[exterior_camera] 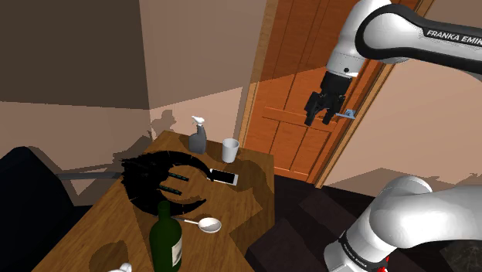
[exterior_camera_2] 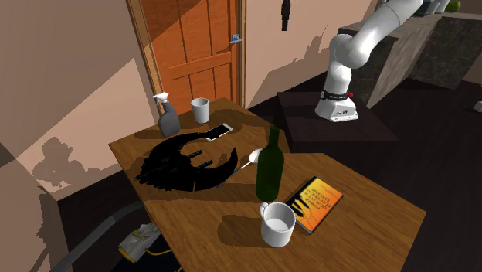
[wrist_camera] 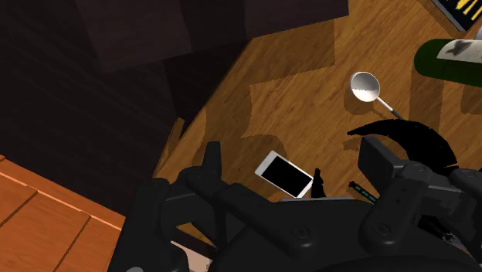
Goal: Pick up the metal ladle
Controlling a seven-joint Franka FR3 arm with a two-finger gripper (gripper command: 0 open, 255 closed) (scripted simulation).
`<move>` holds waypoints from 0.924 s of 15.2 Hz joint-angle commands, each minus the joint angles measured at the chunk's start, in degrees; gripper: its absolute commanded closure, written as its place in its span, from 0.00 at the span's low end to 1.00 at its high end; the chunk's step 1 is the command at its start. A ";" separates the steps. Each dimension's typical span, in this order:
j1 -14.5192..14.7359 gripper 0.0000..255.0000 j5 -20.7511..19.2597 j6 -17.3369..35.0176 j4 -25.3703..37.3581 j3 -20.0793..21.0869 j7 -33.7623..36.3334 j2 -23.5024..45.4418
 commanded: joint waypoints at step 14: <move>7.30 0.00 4.61 23.60 -6.61 2.73 -9.20 18.05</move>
